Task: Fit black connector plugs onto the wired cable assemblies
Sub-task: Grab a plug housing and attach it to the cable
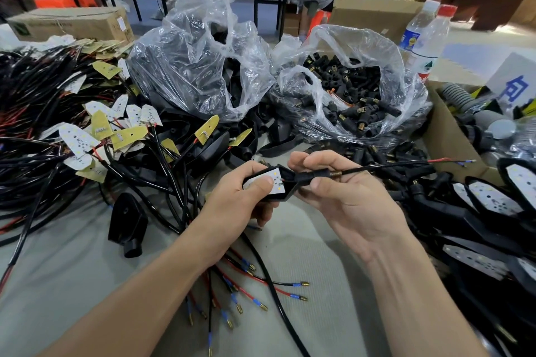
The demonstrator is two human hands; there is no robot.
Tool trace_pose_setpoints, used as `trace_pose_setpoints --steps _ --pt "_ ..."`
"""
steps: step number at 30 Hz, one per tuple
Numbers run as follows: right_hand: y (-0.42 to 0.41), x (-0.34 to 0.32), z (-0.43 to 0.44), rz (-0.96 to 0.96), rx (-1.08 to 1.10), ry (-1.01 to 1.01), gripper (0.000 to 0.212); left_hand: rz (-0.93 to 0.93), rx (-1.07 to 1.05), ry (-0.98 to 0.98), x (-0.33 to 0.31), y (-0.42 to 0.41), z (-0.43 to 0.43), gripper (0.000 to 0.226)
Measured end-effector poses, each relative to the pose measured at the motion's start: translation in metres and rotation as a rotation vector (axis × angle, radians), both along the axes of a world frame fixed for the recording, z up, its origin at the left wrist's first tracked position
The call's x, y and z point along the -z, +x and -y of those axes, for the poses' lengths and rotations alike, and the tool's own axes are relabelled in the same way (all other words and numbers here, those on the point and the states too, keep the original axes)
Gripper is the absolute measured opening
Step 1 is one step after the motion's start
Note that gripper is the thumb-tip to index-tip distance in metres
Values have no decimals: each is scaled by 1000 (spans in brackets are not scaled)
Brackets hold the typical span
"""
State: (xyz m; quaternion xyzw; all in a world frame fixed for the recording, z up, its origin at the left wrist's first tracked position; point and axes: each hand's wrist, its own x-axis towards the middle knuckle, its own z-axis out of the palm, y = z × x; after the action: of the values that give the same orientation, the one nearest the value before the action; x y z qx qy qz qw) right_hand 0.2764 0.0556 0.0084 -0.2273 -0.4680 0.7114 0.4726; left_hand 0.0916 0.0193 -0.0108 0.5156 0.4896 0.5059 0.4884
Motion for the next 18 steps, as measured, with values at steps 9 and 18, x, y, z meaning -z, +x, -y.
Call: trace_pose_setpoints --steps 9,18 --pt "-7 -1 1 -72 41 -28 39 133 1 -34 -7 2 -1 26" --pt "0 -13 3 -72 114 61 38 443 108 -158 -19 -4 2 27"
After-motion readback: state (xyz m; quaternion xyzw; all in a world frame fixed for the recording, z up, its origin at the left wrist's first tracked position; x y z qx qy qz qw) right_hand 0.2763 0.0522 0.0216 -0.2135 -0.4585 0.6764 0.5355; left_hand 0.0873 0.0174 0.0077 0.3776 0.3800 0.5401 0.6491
